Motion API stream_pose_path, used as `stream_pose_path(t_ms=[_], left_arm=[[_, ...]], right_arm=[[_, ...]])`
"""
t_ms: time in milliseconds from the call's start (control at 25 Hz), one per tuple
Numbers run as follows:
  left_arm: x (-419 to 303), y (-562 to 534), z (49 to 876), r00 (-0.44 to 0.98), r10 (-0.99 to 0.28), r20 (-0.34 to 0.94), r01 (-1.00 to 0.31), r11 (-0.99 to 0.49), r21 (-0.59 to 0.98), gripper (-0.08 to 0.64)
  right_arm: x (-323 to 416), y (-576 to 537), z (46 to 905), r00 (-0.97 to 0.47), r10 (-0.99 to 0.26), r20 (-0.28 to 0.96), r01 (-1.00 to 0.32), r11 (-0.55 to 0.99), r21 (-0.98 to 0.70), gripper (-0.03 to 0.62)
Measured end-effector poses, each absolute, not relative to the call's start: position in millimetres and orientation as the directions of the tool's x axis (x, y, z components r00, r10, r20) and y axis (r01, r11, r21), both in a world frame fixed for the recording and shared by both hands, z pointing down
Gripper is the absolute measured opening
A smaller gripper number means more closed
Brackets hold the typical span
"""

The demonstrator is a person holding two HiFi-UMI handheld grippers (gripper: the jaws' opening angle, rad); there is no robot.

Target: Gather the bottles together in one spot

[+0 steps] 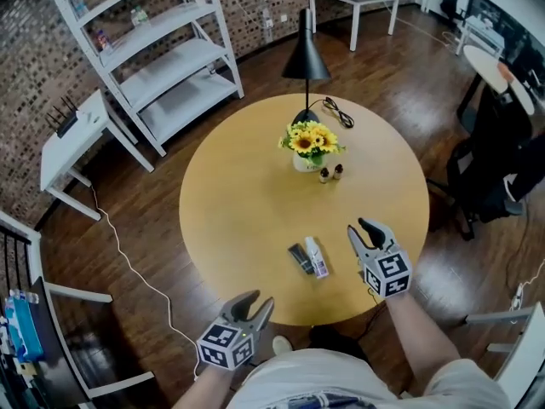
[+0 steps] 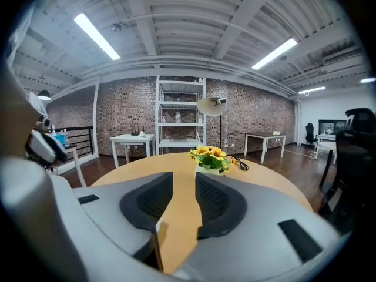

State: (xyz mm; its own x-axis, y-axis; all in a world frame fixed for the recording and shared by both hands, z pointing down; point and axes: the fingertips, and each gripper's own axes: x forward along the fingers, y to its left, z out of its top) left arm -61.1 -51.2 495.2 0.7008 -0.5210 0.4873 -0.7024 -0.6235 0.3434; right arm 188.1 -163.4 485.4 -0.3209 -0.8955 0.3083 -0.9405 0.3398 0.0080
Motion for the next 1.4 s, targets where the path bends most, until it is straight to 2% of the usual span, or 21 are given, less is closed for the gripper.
stream_pose_path(t_ms=[120,280,440,600,960,1400], left_arm=[[-82.7,-33.5,485.2,0.701,-0.537,0.468,-0.701,-0.637,0.32,0.15],[-105.1,-13.0,476.4,0.713,-0.544,0.441,-0.691,-0.652,0.313,0.15],[-121.6,1.1,475.6,0.731,-0.534,0.424,-0.672,-0.67,0.315,0.15],[-130.1,18.2,473.6,0.738,-0.524,0.424,-0.663,-0.681,0.312,0.152],[-148.0,49.1,476.6,0.72,-0.527,0.452,-0.673,-0.69,0.267,0.152],[-165.2,45.1,484.0,0.697,-0.56,0.447,-0.711,-0.618,0.335,0.173]], right_arm=[[168.3,-85.7,472.1,-0.327,-0.881,0.342,-0.938,0.348,-0.001,0.148],[151.0,5.8,464.7,-0.298,-0.873,0.386,-0.949,0.315,-0.022,0.206],[131.5,75.3,461.9,-0.255,-0.872,0.418,-0.965,0.258,-0.05,0.23],[111.8,120.5,460.0,-0.226,-0.866,0.446,-0.972,0.228,-0.05,0.23],[72.1,134.6,459.3,-0.276,-0.844,0.46,-0.955,0.294,-0.035,0.23],[57.5,91.3,477.4,-0.349,-0.796,0.494,-0.923,0.383,-0.034,0.244]])
